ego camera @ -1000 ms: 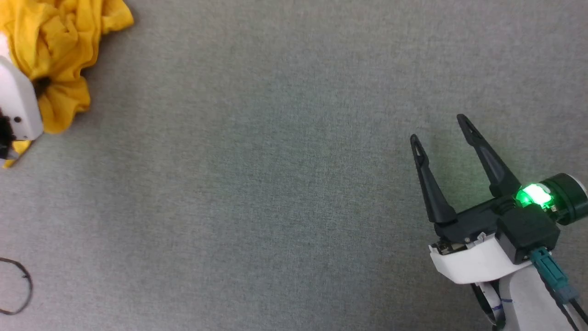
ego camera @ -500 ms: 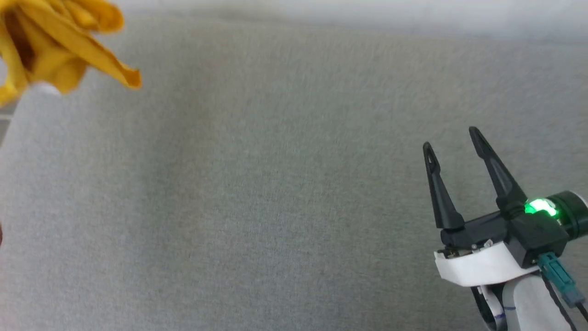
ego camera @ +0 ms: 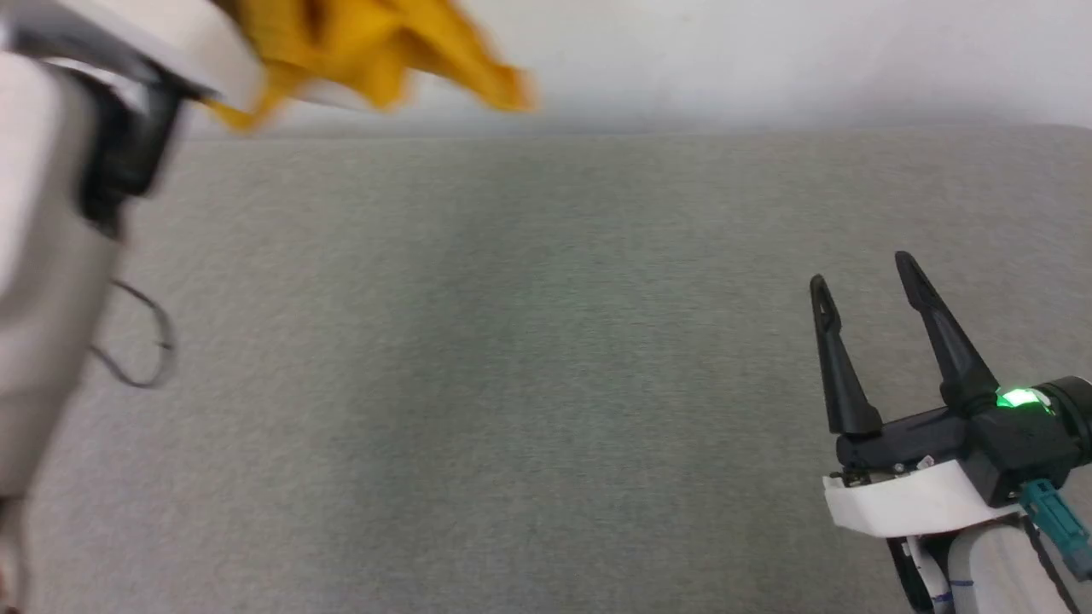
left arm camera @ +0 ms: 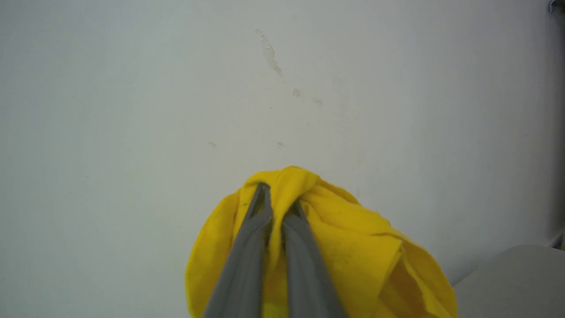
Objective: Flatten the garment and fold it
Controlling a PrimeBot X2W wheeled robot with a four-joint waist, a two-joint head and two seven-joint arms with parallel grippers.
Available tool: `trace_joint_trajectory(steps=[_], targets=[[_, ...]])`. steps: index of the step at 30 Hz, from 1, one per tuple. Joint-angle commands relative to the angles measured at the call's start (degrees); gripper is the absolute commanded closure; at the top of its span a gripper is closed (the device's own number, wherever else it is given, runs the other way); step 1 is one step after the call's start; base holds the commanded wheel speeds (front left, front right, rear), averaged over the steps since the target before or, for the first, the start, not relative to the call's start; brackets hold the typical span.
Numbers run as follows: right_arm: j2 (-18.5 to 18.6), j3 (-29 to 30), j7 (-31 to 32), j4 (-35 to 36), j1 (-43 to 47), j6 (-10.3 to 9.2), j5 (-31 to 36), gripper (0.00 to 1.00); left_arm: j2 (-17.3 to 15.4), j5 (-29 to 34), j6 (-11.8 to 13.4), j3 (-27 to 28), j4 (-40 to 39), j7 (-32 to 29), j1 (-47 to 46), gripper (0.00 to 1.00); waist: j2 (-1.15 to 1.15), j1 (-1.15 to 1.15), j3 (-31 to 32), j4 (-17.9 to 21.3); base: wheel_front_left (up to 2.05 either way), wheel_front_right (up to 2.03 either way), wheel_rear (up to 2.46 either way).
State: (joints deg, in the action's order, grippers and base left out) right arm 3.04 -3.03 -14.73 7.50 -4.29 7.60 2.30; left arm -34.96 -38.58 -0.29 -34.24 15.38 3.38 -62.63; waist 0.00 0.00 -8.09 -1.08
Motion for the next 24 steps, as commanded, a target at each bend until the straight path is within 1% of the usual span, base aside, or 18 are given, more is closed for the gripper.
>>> trace_joint_trajectory(steps=[1, 6, 9, 11, 13, 16, 17, 20, 21, 22, 24], targets=[[-0.14, 0.25, -0.27, 0.03, 0.5, -0.11, -0.35, 0.0, 1.5, -0.15, 0.77, -0.92, -1.29, -0.18, 1.55, 1.0, 0.0, 0.0, 0.63, 4.45, 0.0, 0.0, 0.0], [-0.15, 0.92, -0.27, -0.47, 0.57, -0.11, -0.74, 0.0, 7.94, -1.57, 3.53, -2.99, -4.79, 1.57, 6.02, 1.0, 0.0, 0.0, -0.44, 9.2, 0.0, 0.0, 0.0], [-0.15, 1.61, -0.27, -0.78, 0.99, -0.11, -1.28, 0.0, 11.1, -2.08, 5.8, -3.54, -5.07, 4.3, 9.79, 1.0, 0.0, 0.0, -1.41, 11.52, 0.0, 0.0, 0.0], [-0.15, 2.01, -0.27, -1.06, 1.23, -0.11, -1.8, 0.0, 12.8, -2.27, 6.51, -4.79, -4.08, 5.52, 12.87, 1.0, 0.0, 0.0, -2.25, 12.59, 0.0, 0.0, 0.0], [-0.15, 1.68, -0.27, -1.79, 1.49, -0.11, -1.86, 0.0, 13.94, -2.36, 6.98, -6.39, -1.88, 6.38, 16.58, 1.0, 0.0, 0.0, -2.84, 13.59, 0.0, 0.0, 0.0], [-0.15, 1.58, -0.27, -2.89, 1.58, -0.11, -2.09, 0.0, 14.7, -2.24, 7.5, -9.46, 3.57, 5.91, 22.22, 1.0, 0.0, 0.0, -3.65, 14.4, 0.0, 0.0, 0.0], [-0.15, 1.5, -0.27, -3.28, 1.62, -0.11, -2.14, 0.0, 14.89, -2.33, 7.42, -10.53, 5.72, 5.3, 23.89, 1.0, 0.0, 0.0, -3.89, 14.49, 0.0, 0.0, 0.0], [-0.16, 0.91, -0.27, -4.31, 1.56, -0.11, -2.48, 0.0, 14.89, -1.03, 7.01, -12.99, 11.92, 6.03, 26.76, 1.0, 0.0, 0.0, -4.47, 14.31, 0.0, 0.0, 0.0], [-0.16, 0.6, -0.27, -4.73, 1.42, -0.11, -2.35, 0.0, 14.94, -0.62, 6.69, -13.78, 13.83, 6.14, 27.34, 0.62, 0.0, 0.0, -4.58, 14.16, 0.0, 0.0, 0.0], [-0.16, 0.38, -0.27, -5.14, 1.3, -0.11, -2.11, 0.0, 15.11, -0.26, 6.13, -14.53, 15.4, 6.32, 27.67, 0.0, 0.0, 0.0, -4.64, 13.89, 0.0, 0.0, 0.0], [-0.16, 0.31, -0.27, -5.91, 1.2, -0.11, -2.01, 0.0, 15.82, -0.23, 5.07, -15.19, 17.78, 7.04, 27.95, 0.0, 0.0, 0.0, -4.43, 13.2, 0.0, 0.0, 0.0]])
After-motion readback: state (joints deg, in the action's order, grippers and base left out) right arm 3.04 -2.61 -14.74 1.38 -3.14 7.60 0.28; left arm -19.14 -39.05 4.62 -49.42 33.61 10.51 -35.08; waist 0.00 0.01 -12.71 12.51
